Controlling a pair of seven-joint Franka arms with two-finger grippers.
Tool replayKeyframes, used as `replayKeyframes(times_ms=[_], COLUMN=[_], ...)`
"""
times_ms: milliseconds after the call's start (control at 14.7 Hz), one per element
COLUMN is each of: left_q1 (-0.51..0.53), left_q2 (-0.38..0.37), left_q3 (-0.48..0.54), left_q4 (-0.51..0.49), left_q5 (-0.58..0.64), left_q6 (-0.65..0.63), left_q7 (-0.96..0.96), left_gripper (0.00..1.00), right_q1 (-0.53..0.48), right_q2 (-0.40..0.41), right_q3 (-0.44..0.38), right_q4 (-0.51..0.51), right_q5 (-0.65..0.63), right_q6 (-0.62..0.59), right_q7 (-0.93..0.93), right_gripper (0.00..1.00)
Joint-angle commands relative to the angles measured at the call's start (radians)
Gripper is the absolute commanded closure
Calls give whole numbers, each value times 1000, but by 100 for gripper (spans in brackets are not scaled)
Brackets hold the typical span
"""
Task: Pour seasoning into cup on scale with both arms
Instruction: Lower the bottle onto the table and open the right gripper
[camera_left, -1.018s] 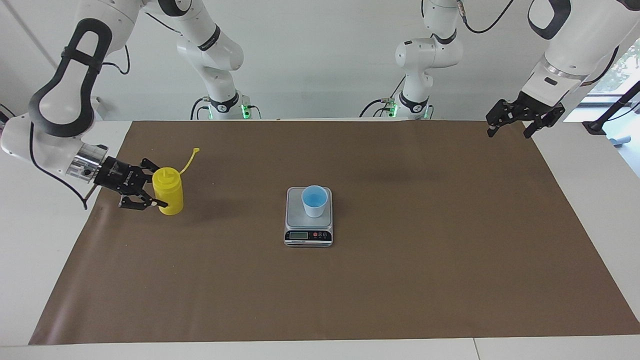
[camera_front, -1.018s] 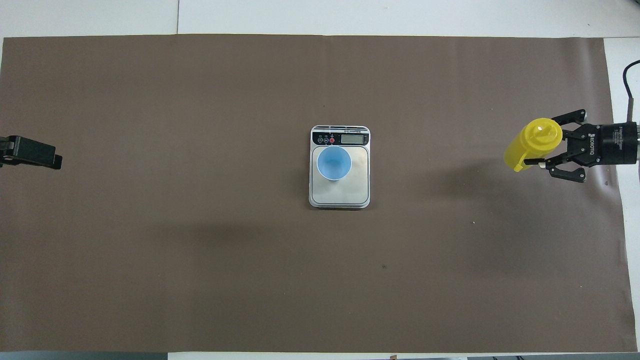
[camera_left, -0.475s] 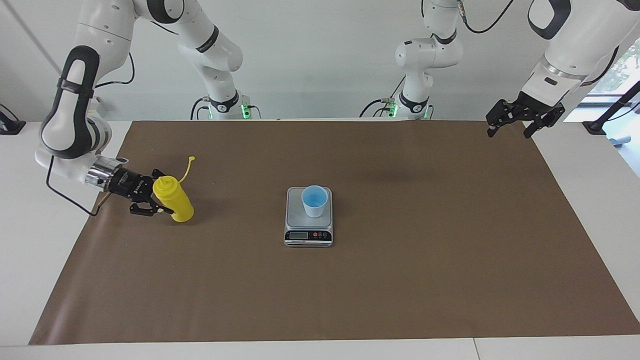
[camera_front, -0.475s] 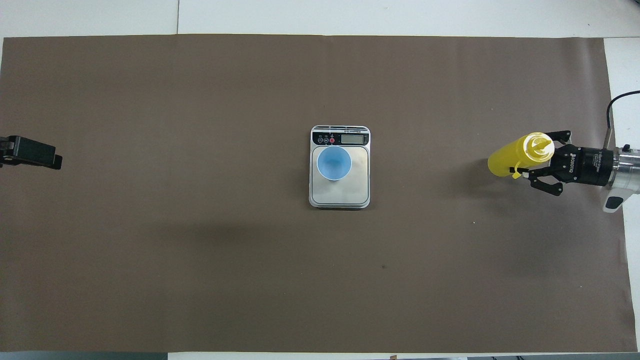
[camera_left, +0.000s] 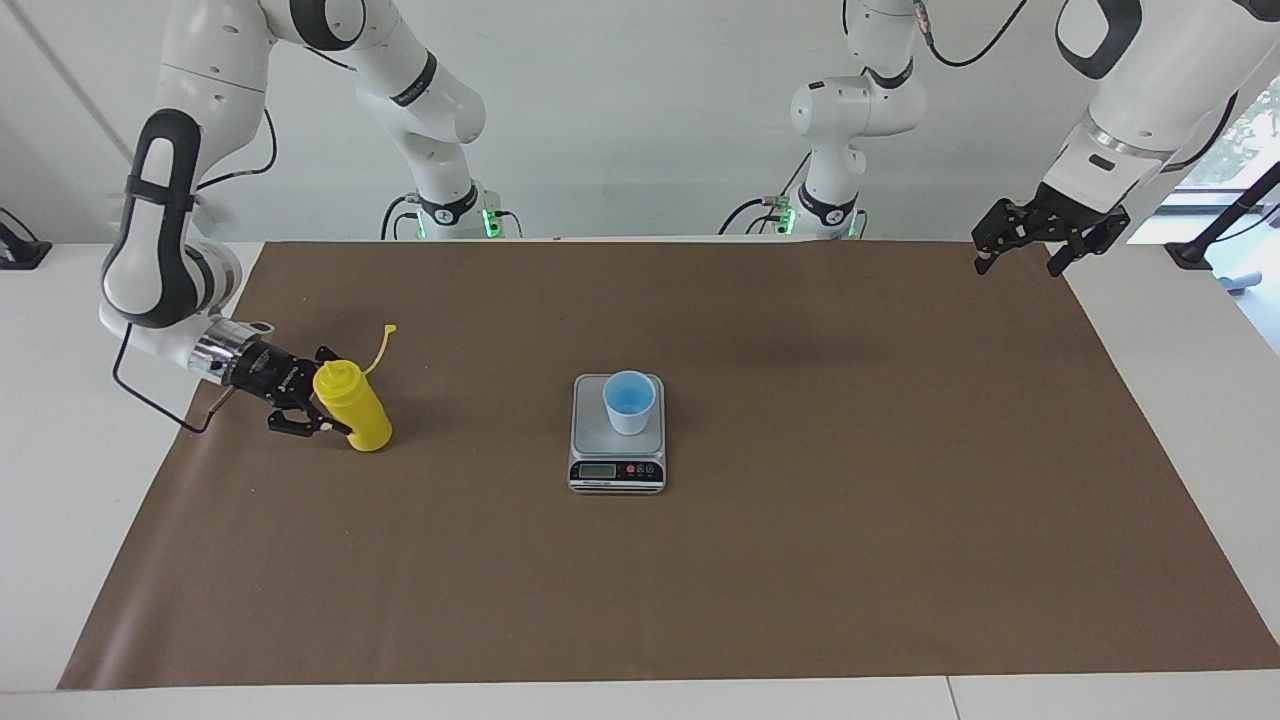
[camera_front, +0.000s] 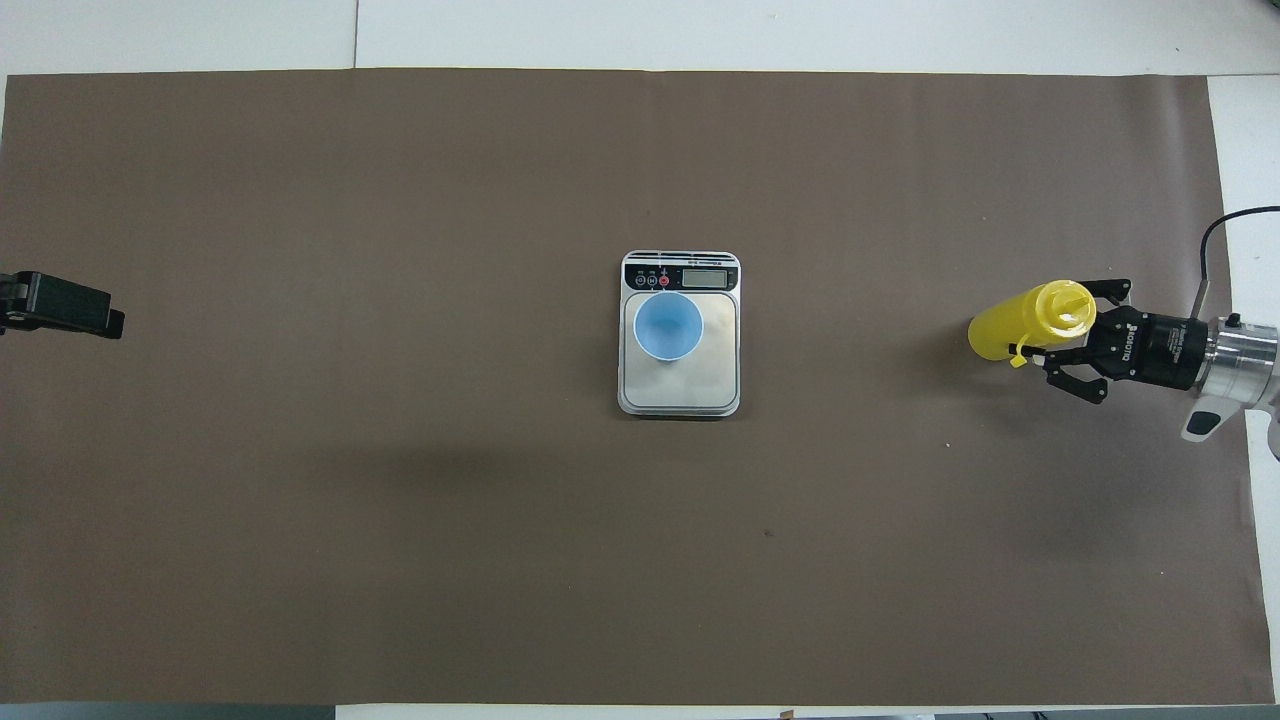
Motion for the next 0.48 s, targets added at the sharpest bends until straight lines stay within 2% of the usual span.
replayKeyframes(times_ms=[0,407], left_q1=[8,8], left_q2=[-15,-15], left_q3=[-5,-5], left_q4=[-5,-5], left_q5=[17,17], left_q6=[-8,-8], left_q7=[9,9], left_gripper=[0,0], right_q1=[-26,-30], right_q2=[-25,-22], right_q3=[16,16], right_q4=[-39,-57], right_q5=[33,56], right_q6=[7,18], right_q7=[-35,-75], right_gripper=[100,100])
